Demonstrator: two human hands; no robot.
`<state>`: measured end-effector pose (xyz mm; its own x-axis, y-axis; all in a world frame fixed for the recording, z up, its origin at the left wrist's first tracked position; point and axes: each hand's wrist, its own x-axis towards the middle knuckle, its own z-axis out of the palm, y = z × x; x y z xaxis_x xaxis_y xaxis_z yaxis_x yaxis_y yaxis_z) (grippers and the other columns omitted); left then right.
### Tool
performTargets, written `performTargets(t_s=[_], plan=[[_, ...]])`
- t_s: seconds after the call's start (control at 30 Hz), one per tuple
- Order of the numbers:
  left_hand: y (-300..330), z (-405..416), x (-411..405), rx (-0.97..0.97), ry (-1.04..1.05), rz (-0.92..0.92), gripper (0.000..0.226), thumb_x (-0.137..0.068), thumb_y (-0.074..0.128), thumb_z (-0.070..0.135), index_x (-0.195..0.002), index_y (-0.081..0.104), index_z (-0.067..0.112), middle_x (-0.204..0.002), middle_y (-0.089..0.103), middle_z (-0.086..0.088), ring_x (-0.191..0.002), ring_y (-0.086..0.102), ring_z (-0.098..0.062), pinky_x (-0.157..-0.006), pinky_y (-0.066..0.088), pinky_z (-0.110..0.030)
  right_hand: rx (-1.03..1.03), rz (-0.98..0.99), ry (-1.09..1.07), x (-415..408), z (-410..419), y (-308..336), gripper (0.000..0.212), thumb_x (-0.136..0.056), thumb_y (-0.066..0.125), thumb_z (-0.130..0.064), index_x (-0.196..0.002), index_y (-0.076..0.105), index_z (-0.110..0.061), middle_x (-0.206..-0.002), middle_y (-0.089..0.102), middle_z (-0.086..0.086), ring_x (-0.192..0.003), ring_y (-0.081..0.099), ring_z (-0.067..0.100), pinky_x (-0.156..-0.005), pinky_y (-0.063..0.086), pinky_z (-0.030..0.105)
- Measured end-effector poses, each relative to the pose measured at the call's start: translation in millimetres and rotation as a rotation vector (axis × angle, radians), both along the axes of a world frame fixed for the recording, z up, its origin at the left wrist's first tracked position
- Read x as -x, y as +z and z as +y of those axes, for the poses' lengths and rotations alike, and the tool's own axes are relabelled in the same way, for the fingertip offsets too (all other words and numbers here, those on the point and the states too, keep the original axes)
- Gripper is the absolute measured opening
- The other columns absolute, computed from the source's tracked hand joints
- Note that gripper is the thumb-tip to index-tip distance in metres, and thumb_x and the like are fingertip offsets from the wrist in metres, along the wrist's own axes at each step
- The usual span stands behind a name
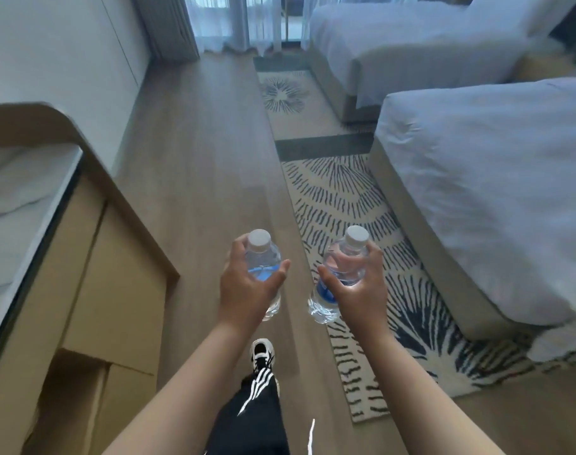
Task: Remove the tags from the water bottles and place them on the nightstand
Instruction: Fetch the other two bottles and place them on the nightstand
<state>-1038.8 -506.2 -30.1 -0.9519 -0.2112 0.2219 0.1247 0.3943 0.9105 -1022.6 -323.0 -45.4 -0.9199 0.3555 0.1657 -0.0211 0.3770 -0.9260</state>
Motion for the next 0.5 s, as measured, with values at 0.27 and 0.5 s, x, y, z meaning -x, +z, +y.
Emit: performTargets(t_s=[0.27,0.5], plan=[[-13.8,-2.1,209.5,0.0,-0.068,-0.022,0.054,-0.071,0.084,0.031,-0.112,0.049,0.03,-0.106,0.064,-0.001,-0.095,0.064,-0.019,-0.085,0.054,-0.043,0.004,-0.042,-0.026,201.9,-2.4,-10.9,0.076,-0.068,0.082,-0.039,-0.13,0.039,-0.029,-0.108,0.059,-0.006,-0.098,0.06,0.011,-0.087,0.05,0.037],[-2.9,7.5,391.0,0.022,-0.102,-0.006,0.053,-0.068,0.083,0.038,-0.108,0.048,0.034,-0.102,0.063,0.003,-0.089,0.063,-0.012,-0.075,0.047,-0.013,0.038,-0.044,-0.07,376.5,6.4,1.0,0.073,-0.069,0.081,-0.038,-0.127,0.037,-0.035,-0.105,0.055,-0.021,-0.096,0.055,-0.012,-0.077,0.041,0.007]])
